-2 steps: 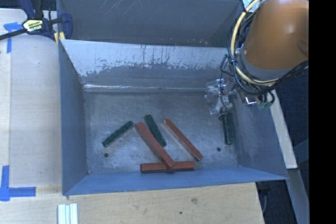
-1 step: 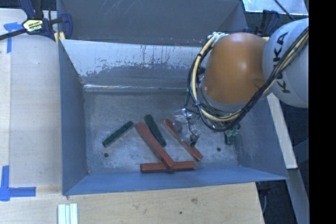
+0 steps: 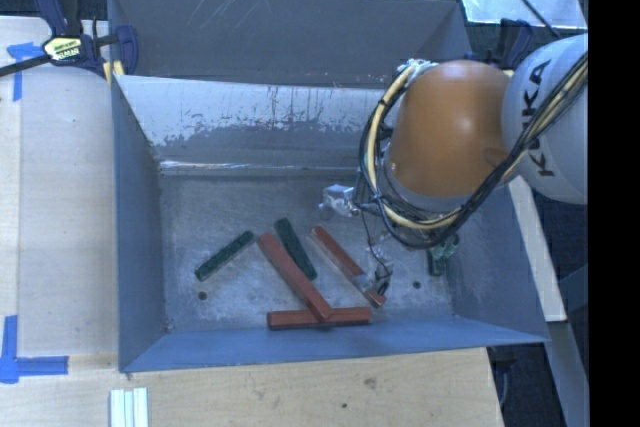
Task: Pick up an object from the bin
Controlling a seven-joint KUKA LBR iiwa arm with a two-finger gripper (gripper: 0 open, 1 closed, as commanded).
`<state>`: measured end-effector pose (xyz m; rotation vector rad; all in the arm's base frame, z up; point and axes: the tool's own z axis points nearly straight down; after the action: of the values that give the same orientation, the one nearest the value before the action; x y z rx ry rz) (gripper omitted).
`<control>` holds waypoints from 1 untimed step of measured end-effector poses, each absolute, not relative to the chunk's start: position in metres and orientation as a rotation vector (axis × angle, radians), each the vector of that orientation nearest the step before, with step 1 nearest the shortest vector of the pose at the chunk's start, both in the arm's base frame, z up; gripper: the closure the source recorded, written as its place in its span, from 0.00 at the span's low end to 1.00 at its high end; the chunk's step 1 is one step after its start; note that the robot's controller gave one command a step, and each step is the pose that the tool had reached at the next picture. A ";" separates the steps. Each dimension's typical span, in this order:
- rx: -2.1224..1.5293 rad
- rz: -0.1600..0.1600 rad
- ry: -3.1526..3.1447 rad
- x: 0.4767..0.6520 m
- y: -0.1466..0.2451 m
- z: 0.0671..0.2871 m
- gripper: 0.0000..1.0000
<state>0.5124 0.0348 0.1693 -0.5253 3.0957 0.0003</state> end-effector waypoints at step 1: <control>-0.399 0.002 3.120 0.527 0.060 0.086 0.00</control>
Offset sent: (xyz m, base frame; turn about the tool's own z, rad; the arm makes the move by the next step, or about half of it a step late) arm 0.0159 0.0239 -0.0792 0.0828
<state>0.5273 0.0596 0.0863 -0.3988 3.1202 0.0021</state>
